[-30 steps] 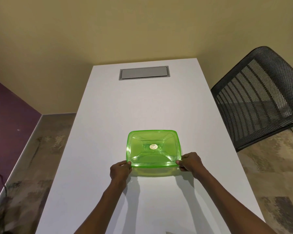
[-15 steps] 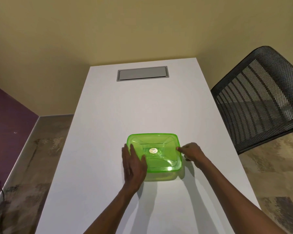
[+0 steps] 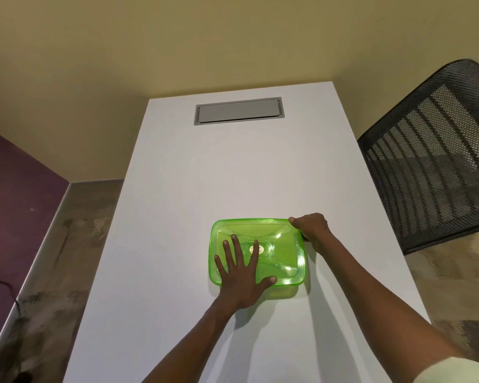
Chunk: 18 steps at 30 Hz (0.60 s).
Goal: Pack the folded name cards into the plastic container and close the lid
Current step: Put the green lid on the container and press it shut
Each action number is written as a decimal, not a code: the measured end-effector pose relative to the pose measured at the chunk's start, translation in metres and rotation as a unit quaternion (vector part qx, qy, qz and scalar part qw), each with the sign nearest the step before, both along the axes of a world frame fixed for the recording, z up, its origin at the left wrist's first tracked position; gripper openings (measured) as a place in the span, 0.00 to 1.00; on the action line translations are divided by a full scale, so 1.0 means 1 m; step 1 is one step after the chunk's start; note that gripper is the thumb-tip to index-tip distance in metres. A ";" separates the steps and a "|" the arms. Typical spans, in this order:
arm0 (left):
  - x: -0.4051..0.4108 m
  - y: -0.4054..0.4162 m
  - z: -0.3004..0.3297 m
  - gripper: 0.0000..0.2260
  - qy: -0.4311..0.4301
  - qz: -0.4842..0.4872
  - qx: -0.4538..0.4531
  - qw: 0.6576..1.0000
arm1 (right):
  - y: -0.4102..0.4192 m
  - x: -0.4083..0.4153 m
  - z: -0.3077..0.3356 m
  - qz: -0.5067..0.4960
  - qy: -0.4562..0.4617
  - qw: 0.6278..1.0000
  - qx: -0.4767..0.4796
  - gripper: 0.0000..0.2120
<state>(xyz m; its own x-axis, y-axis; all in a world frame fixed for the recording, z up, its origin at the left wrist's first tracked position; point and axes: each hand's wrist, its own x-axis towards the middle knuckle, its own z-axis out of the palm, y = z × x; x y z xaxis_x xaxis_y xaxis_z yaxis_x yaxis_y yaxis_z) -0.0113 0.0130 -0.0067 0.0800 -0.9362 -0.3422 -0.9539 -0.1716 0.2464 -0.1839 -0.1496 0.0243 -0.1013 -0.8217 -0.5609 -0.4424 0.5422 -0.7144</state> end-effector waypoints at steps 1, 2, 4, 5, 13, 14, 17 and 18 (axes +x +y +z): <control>0.000 0.000 -0.001 0.43 -0.009 0.003 -0.004 1.000 | -0.002 0.002 0.000 0.004 0.010 1.000 0.006 0.16; -0.001 0.000 -0.002 0.42 -0.015 0.005 -0.003 1.000 | -0.004 0.004 -0.001 0.006 0.023 1.000 0.009 0.14; -0.002 -0.001 -0.003 0.43 -0.019 0.005 0.004 1.000 | -0.007 0.008 -0.004 0.008 0.058 0.998 0.011 0.14; -0.001 -0.001 -0.003 0.43 -0.016 0.005 0.006 1.000 | -0.008 0.010 -0.005 0.010 0.071 0.997 0.012 0.15; -0.003 0.001 0.007 0.44 0.016 0.018 -0.011 1.000 | 0.027 0.024 0.009 0.082 0.202 0.969 -0.117 0.17; -0.002 0.002 0.010 0.44 0.023 0.018 -0.016 0.999 | 0.040 0.028 0.009 0.113 0.218 0.955 -0.166 0.21; -0.002 0.004 0.022 0.34 0.042 0.047 -0.063 0.996 | 0.066 0.044 0.007 0.232 0.221 0.903 -0.285 0.25; -0.002 0.004 0.027 0.29 0.054 0.082 -0.097 0.990 | 0.069 0.050 0.008 0.257 0.200 0.895 -0.303 0.24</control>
